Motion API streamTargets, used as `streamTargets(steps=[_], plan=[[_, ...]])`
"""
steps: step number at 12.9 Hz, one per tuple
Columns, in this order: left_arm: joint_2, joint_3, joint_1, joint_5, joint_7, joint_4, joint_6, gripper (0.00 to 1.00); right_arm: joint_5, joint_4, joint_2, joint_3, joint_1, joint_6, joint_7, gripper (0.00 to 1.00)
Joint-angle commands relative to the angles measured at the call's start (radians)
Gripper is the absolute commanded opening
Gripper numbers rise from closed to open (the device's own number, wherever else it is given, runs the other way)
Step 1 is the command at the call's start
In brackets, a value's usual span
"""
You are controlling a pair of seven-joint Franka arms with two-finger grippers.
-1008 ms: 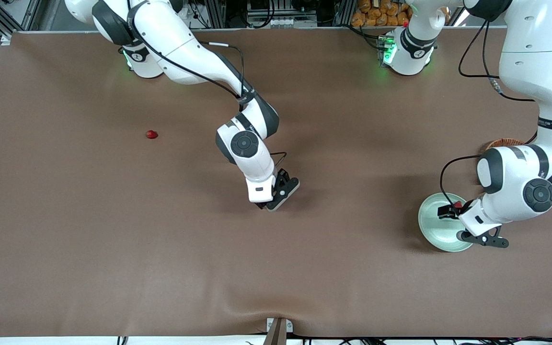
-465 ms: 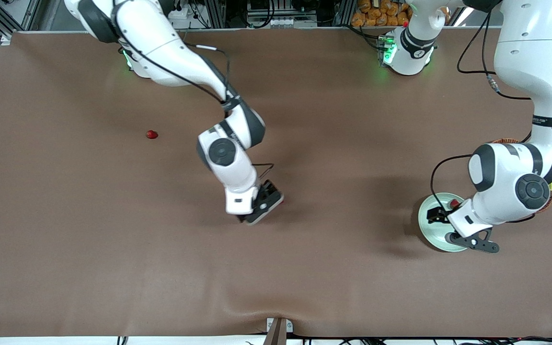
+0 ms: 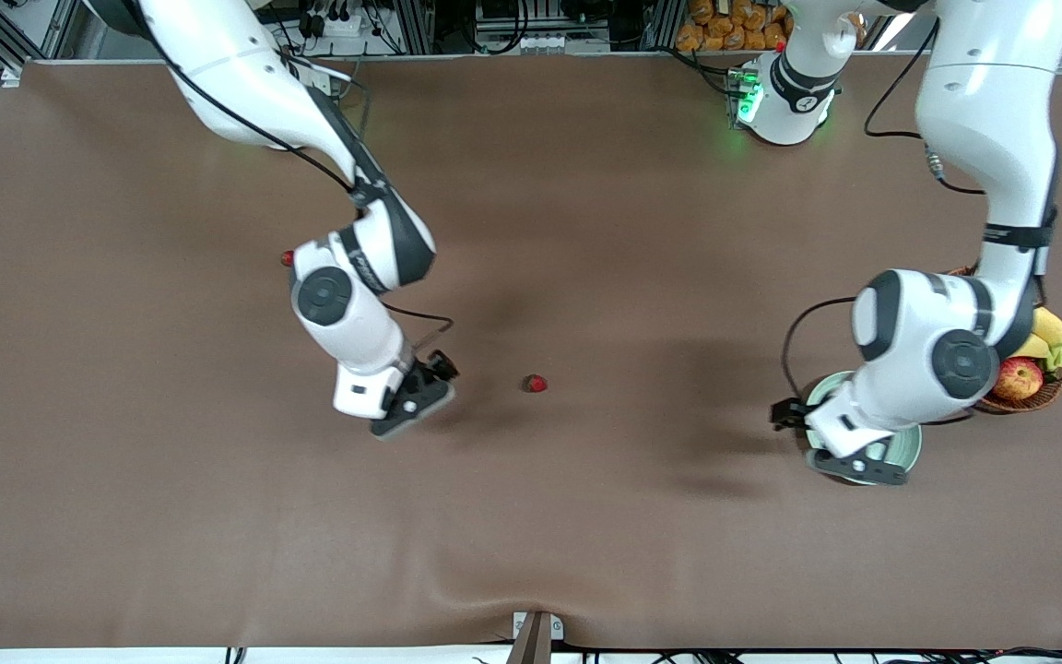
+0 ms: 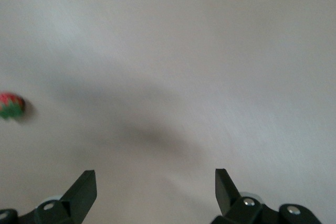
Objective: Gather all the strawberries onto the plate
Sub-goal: 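Open the left gripper over the plate while the right gripper releases its strawberry, then grasp the second strawberry with the left gripper while the right gripper grasps another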
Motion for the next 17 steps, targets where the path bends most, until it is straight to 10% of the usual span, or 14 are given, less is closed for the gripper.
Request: streamTargets(steps=[1,11,17], plan=[[-0.008,0.009,-0.118,0.019,-0.166,0.021,-0.024,1.0,-0.002,-0.26,-0.182,0.018,-0.089,-0.001,-0.001,1.0],[0.068,0.01,-0.423,0.018,-0.494,0.103,-0.023,1.0,0.009,-0.321,-0.276,0.018,-0.233,-0.556,0.006,1.0],[0.144,0.01,-0.485,0.018,-0.502,0.108,0.211,1.0,-0.004,-0.483,-0.276,0.016,-0.324,-0.483,-0.005,1.0]])
